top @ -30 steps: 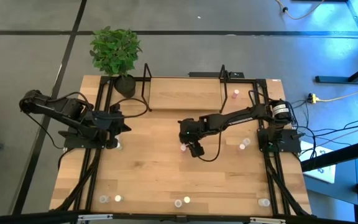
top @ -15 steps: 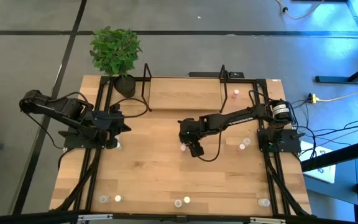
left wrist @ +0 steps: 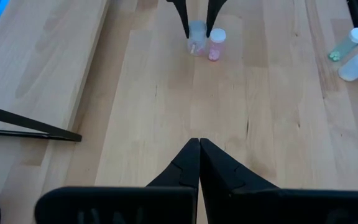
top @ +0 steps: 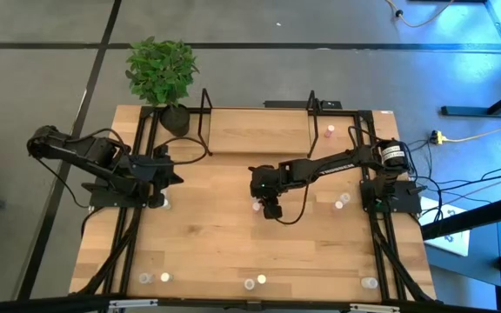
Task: Pick and place medicine bottles onto shelf by color
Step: Put the top right transparent medicine bottle on the shelf
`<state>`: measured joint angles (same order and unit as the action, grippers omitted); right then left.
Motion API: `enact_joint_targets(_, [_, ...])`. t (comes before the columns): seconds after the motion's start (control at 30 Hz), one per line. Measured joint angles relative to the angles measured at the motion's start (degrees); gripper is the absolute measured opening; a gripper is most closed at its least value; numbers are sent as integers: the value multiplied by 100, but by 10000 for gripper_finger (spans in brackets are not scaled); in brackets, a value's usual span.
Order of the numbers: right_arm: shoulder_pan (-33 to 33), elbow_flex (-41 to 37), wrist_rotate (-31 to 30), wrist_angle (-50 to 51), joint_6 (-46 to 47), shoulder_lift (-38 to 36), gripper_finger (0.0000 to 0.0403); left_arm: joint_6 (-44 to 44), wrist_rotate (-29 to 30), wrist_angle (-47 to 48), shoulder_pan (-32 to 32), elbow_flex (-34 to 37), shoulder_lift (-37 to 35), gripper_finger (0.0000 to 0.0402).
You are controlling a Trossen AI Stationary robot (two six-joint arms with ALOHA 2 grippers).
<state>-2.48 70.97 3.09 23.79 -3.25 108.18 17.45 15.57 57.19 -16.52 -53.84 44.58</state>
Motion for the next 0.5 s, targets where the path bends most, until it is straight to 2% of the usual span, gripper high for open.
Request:
enact_joint_targets(0.33, [71, 377, 0, 455, 28, -275, 145, 0, 0, -23, -1, 0, 17, 0])
enact_joint_targets(0.5, [311, 907, -212, 1323, 201, -453, 156, -2, 3, -25, -1, 0, 76, 0])
